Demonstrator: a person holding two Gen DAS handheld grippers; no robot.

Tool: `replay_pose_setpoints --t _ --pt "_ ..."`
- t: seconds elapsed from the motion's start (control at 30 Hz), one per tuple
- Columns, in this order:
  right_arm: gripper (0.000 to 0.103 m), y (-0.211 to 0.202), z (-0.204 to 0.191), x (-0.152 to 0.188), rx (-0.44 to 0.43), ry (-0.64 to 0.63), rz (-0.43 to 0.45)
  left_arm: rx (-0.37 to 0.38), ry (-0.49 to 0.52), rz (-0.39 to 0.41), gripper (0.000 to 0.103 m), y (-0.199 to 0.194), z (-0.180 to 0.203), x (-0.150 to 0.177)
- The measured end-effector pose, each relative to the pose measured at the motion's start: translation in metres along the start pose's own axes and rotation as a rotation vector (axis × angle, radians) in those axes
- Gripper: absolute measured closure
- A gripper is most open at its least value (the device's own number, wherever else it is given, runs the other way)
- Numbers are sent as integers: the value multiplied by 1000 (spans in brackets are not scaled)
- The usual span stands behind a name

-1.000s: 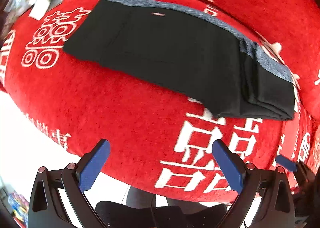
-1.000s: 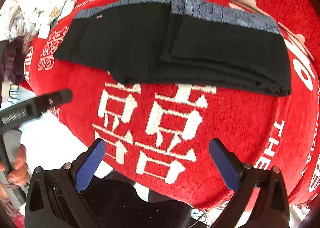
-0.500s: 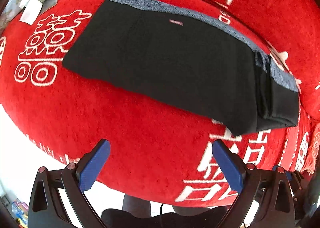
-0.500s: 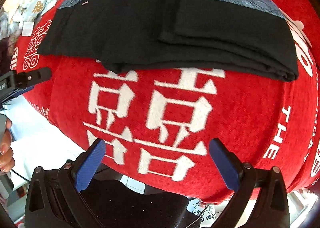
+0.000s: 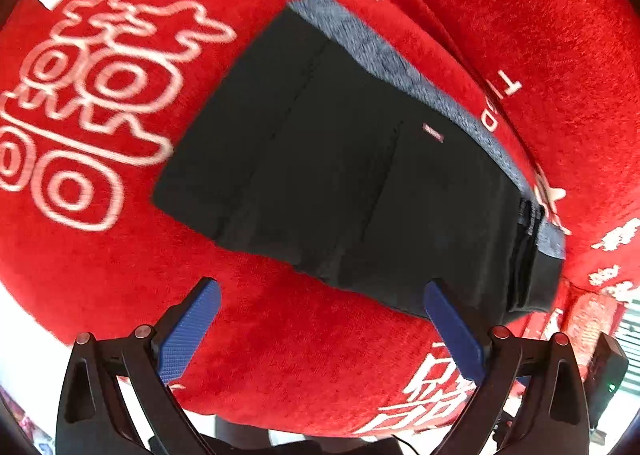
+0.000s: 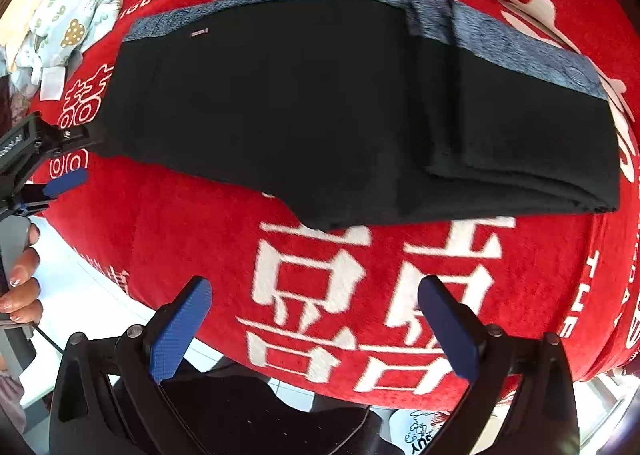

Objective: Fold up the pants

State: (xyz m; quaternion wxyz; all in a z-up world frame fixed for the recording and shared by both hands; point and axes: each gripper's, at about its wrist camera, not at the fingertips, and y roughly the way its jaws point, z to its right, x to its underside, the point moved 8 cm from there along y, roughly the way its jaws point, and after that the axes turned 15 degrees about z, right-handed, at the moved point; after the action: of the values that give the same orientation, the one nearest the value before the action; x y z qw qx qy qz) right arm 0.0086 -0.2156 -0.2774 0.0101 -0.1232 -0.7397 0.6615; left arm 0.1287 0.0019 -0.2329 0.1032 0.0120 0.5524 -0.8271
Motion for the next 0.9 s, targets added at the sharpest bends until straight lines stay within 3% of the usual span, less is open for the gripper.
replay_pose_setpoints --t 0.17,0.3,0.4,0.53,0.67,0.77,0.9 --pt "0 6 -17 -17 -18 -14 44 76 5 20 1 12 9 1" --pt "0 20 -20 -47 -5 -38 91 140 -65 43 1 21 7 -3" --pt "0 42 -22 -66 -27 -33 96 145 -107 58 1 31 -1 -3" --pt "0 60 -17 -66 -60 18 77 200 -188 77 1 38 -3 -7" --pt "0 56 -16 -64 -79 -2 95 205 -154 121 1 28 10 -15" --pt "0 56 -16 -62 -87 -24 96 239 -126 198 1 10 25 -24" --pt "0 53 -15 -62 -101 -20 95 168 -134 131 2 37 17 -23"
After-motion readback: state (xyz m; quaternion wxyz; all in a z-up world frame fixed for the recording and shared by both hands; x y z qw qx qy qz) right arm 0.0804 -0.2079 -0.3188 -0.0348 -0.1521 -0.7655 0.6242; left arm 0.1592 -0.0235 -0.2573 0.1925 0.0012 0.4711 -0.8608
